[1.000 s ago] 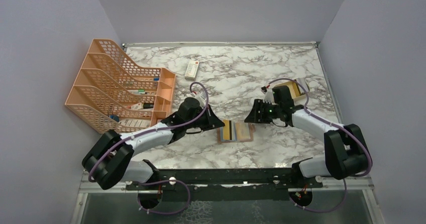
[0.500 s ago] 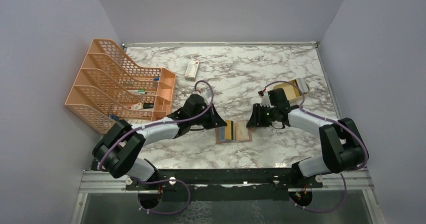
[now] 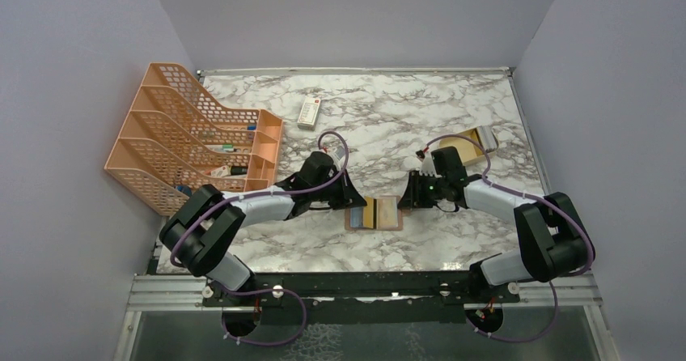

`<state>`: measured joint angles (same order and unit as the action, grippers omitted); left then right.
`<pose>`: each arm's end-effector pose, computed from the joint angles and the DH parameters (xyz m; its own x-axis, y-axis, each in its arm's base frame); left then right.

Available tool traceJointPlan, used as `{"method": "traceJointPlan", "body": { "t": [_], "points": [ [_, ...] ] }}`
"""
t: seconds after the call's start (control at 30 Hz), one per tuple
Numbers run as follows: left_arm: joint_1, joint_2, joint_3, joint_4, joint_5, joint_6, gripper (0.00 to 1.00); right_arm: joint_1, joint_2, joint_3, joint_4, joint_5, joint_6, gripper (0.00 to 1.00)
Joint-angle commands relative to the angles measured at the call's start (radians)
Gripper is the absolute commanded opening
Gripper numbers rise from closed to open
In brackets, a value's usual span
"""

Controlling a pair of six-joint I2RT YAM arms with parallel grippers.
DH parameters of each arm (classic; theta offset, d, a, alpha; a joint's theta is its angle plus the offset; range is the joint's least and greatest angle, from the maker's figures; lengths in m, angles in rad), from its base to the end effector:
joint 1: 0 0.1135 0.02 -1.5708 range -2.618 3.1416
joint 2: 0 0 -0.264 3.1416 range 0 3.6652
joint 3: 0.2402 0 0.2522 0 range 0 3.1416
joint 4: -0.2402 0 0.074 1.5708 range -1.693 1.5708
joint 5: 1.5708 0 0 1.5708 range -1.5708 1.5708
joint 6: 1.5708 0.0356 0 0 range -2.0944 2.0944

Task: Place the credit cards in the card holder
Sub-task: Insert the credit card into the card holder.

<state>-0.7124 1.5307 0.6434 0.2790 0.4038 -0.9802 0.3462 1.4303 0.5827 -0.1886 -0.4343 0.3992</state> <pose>0.2165 -0.2055 0.1642 -0.9428 -0.1950 -0.2705 0.1114 0.5804 -0.8067 0.2247 0.0970 0.1395 -0.9438 0.0344 -0.3287 -0.1548 0.8327 0.5316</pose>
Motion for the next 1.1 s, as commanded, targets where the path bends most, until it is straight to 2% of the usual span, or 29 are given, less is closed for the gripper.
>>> {"method": "traceJointPlan", "body": {
  "t": [0.0,0.43,0.7,1.07],
  "points": [
    [0.004,0.025,0.026,0.011,0.025,0.020,0.00,0.007,0.006,-0.026,0.004,0.024,0.003,0.26],
    [0.005,0.084,0.041,-0.031,0.013,0.050,0.00,0.009,-0.015,-0.023,-0.012,0.029,-0.003,0.25],
    [0.007,0.117,0.089,-0.129,-0.044,0.096,0.00,0.010,-0.018,-0.027,-0.010,0.036,0.002,0.25],
    [0.007,0.138,0.091,-0.128,-0.071,0.065,0.00,0.009,-0.021,-0.032,-0.002,0.028,0.009,0.24]
  ]
}}
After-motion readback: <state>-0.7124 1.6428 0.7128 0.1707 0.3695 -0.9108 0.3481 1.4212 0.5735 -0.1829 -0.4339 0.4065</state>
